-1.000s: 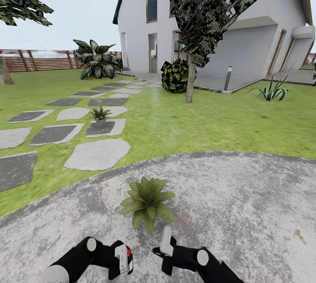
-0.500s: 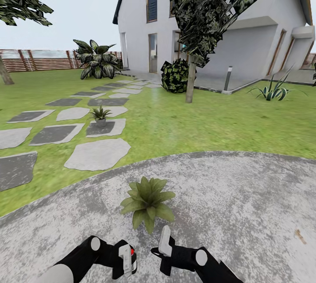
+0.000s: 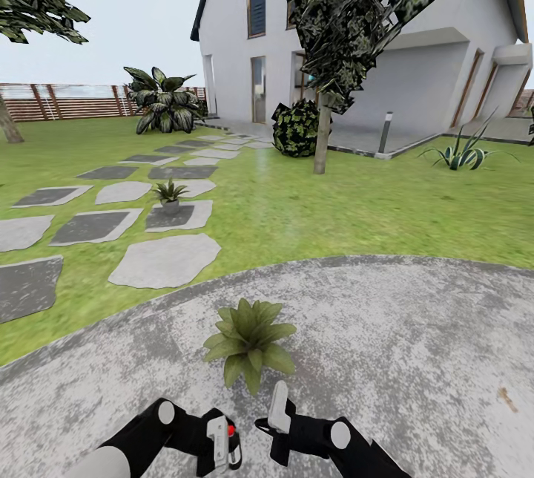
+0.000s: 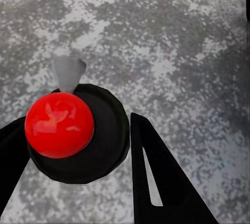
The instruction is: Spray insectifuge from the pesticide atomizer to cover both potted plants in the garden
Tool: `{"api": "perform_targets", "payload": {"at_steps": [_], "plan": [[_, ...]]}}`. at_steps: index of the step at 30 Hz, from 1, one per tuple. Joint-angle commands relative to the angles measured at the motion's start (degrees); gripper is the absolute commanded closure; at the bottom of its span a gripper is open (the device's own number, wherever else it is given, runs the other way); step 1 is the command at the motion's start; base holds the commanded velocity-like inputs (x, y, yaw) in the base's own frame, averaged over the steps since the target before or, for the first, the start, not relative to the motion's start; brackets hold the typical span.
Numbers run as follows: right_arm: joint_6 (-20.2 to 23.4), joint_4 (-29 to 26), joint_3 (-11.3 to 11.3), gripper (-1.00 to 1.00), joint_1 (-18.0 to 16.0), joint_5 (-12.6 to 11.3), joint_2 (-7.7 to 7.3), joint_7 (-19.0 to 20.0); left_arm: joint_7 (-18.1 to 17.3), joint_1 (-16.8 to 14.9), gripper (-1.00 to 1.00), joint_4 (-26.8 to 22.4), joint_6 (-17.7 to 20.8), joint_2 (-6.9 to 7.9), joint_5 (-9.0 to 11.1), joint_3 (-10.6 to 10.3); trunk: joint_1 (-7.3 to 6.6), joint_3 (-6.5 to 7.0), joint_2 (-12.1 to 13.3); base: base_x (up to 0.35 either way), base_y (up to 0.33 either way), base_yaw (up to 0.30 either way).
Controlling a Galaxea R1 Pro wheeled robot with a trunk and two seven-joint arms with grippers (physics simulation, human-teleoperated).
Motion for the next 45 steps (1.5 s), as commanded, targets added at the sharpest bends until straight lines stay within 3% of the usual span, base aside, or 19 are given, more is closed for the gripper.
{"api": "perform_targets", "payload": {"at_steps": [1, 13, 37, 42, 45], "plan": [[-0.3, 0.0, -0.1, 1.00, 0.0, 0.6, 0.01, -0.1, 0.0, 0.0, 1.00, -0.1, -0.4, -0.07, -0.3, 0.0, -0.01, -0.05, 0.0, 0.000, 0.000, 0.000], [-0.3, 0.1, -0.1, 1.00, 0.0, 0.6, 0.01, -0.1, 0.1, 0.0, 1.00, 0.3, -0.4, -2.40, -0.3, 0.2, -0.01, -0.05, 0.0, 0.000, 0.000, 0.000], [-0.3, 0.0, -0.1, 1.00, 0.0, 0.6, 0.01, -0.1, 0.5, 0.0, 1.00, -0.2, -0.4, -3.53, 0.0, 0.5, -0.01, -0.05, 0.0, 0.000, 0.000, 0.000], [-0.3, 0.0, -0.1, 1.00, 0.0, 0.5, 0.01, -0.1, 0.5, 0.0, 1.00, -0.2, -0.5, -3.57, 3.0, 0.3, -0.01, -0.05, 0.0, 0.000, 0.000, 0.000], [-0.3, 0.0, -0.1, 1.00, 0.0, 0.5, 0.01, -0.1, 0.5, 0.0, 1.00, -0.2, -0.5, -3.57, 3.5, 0.3, -0.01, -0.05, 0.0, 0.000, 0.000, 0.000]]}}
